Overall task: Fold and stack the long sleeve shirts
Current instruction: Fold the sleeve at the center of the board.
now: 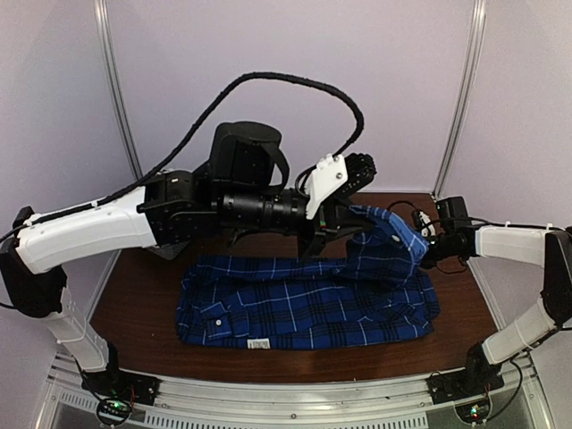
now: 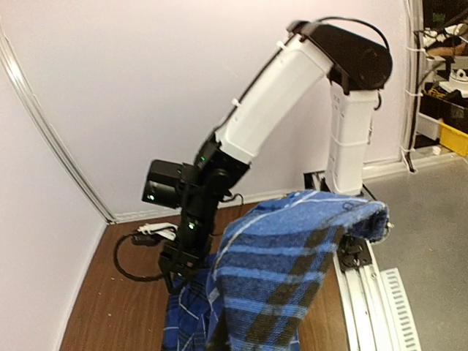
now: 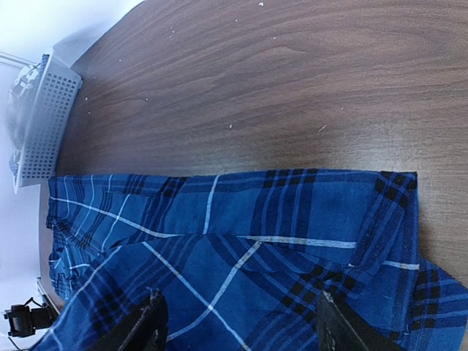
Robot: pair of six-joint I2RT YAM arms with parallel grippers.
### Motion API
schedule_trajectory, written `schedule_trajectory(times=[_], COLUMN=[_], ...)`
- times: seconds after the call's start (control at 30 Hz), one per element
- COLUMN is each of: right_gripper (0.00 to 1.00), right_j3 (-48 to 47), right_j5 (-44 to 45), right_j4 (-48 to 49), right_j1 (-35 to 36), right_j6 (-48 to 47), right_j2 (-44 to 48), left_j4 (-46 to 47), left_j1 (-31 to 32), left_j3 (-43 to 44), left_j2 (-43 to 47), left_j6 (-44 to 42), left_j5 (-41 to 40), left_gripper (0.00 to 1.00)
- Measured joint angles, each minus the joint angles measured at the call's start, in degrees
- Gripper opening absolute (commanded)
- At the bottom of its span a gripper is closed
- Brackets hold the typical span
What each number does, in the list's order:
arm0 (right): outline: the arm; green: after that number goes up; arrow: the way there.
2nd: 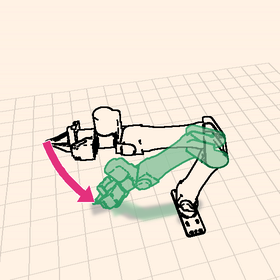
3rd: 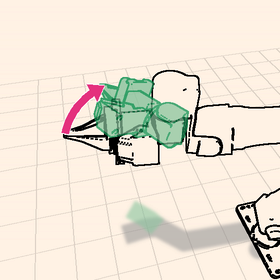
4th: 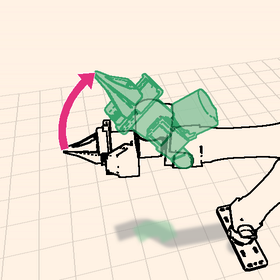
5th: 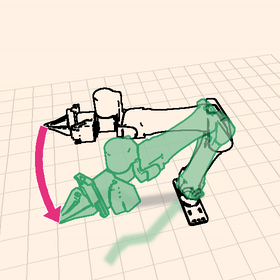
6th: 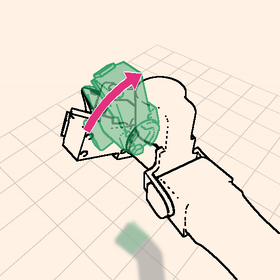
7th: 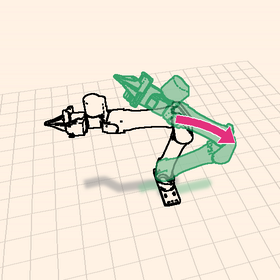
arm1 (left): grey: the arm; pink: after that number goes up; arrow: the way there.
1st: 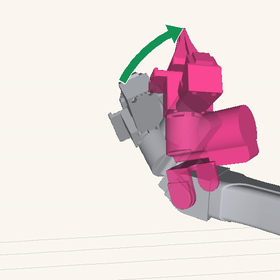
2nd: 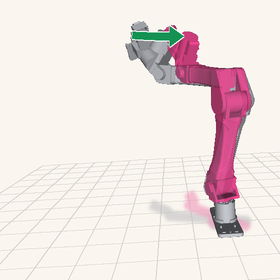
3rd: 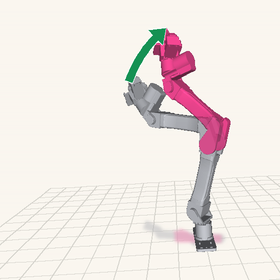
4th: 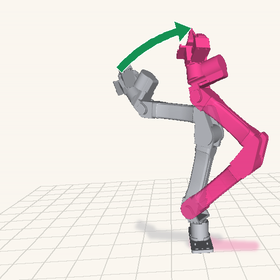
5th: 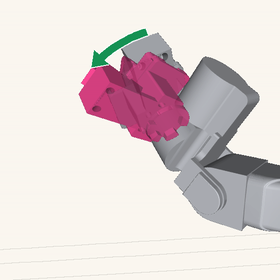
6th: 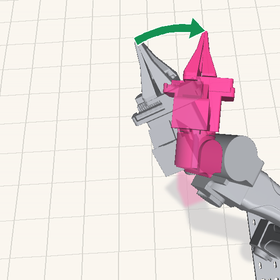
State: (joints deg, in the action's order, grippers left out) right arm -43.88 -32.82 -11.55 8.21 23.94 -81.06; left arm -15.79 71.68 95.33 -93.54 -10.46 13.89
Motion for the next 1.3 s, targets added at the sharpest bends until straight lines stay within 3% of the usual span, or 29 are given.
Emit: schedule_trajectory(times=[0.33,0.67,0.93,1.3], right_gripper=[0.69,0.64,0.64,0.67], right_j3=[-3.2,-1.6,1.6,0.6], right_j5=[1.6,-1.4,-2.5,-2.9], right_j4=[-1.1,-0.3,0.3,0.9], right_j1=[-0.6,-0.6,-0.6,-0.6], right_j6=[-1.2,-1.7,-1.9,-1.7], right_j2=[-0.2,-3.3,-6.3,-6.4], left_j4=[1.2,-2.4,-5.4,2.6], left_j1=[0.0,0.0,-0.4,-12.6], left_j3=[3.3,-2.4,-4.1,-5.4], left_j2=[-1.7,-1.8,-3.9,-6.1], left_j6=[-1.3,-4.1,-3.3,10.4], left_j5=[3.8,12.5,13.0,11.7], left_gripper=[0.0,0.0,0.0,0.0])
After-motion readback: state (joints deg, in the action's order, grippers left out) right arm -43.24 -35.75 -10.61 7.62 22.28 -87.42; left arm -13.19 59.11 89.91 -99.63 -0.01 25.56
